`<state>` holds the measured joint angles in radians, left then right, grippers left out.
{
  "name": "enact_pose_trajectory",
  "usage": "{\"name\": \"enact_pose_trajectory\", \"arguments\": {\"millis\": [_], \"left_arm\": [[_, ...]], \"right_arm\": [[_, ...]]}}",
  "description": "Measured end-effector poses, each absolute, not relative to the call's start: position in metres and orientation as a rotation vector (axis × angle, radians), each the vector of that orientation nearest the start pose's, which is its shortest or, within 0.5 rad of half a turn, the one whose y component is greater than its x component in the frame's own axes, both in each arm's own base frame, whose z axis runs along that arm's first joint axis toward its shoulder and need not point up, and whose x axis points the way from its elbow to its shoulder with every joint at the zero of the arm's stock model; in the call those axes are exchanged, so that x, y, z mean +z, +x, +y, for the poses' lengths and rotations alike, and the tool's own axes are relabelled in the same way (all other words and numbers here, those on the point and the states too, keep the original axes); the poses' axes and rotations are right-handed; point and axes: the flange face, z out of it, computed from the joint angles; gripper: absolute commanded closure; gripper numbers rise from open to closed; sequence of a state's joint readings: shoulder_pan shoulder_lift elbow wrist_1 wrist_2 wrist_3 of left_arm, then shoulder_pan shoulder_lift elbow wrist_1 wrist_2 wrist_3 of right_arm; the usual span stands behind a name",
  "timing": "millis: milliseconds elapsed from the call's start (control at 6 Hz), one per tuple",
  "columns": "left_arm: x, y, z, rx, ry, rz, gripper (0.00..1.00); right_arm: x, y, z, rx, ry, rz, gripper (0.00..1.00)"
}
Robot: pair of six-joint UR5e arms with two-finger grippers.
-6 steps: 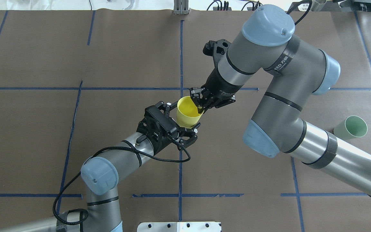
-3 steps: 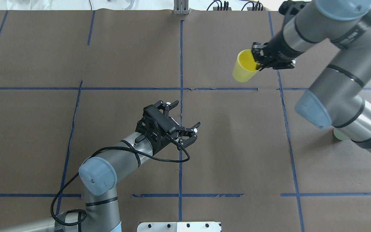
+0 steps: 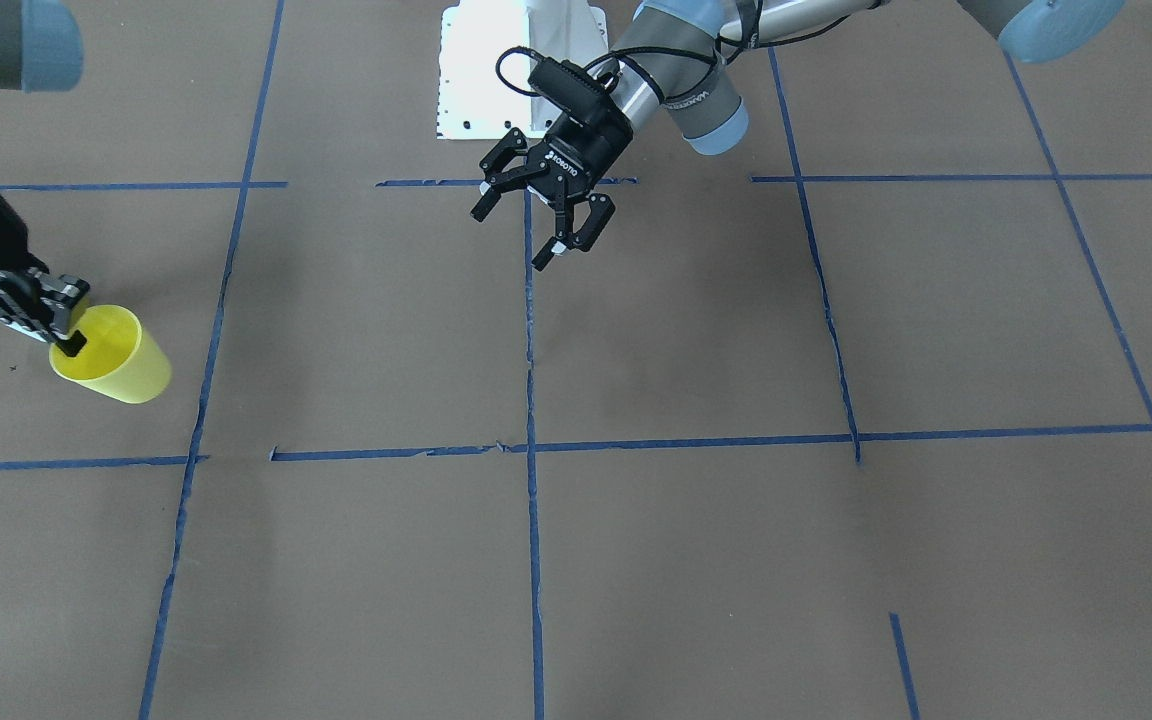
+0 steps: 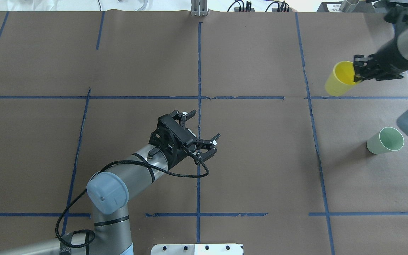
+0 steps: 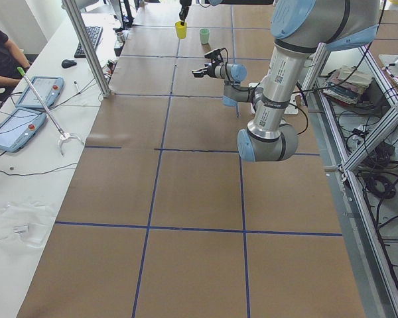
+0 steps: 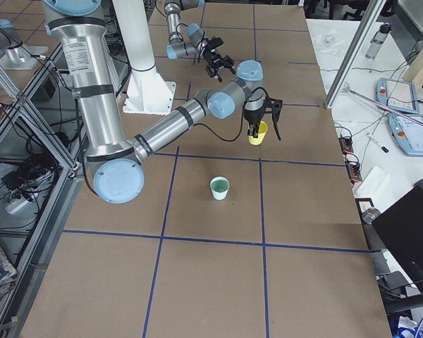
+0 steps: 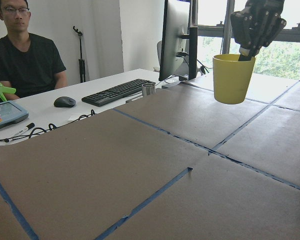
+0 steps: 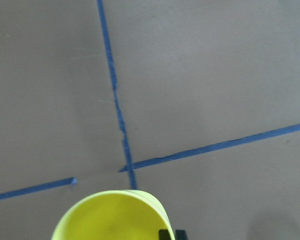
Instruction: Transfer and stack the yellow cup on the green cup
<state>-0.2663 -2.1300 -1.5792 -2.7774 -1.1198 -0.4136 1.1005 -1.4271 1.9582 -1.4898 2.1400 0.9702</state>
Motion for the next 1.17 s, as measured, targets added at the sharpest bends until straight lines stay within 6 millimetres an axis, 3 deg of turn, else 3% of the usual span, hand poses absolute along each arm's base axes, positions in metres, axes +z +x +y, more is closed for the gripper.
{"name": "enact_pose_trajectory", "arguments": {"millis": [333, 500, 833, 1167], "left_arm": [[0.198, 0.556, -0.334, 0.25, 1.372, 1.098, 0.0], [0.197, 0.555, -0.335, 0.235, 1.366, 1.107, 0.0], [0.202, 0.538, -0.359, 0.153, 1.349, 1.107, 0.0], [0.227, 0.526, -0.391, 0.078, 1.239, 1.06, 0.0]], "right_arm": [[0.487, -0.11, -0.451, 0.229, 0.099, -0.797, 0.99], [0.515, -0.095, -0.421, 0.212, 0.118, -0.808, 0.98], [0.537, -0.08, -0.387, 0.201, 0.133, -0.82, 0.98], [0.542, -0.078, -0.378, 0.197, 0.144, -0.83, 0.97]]}}
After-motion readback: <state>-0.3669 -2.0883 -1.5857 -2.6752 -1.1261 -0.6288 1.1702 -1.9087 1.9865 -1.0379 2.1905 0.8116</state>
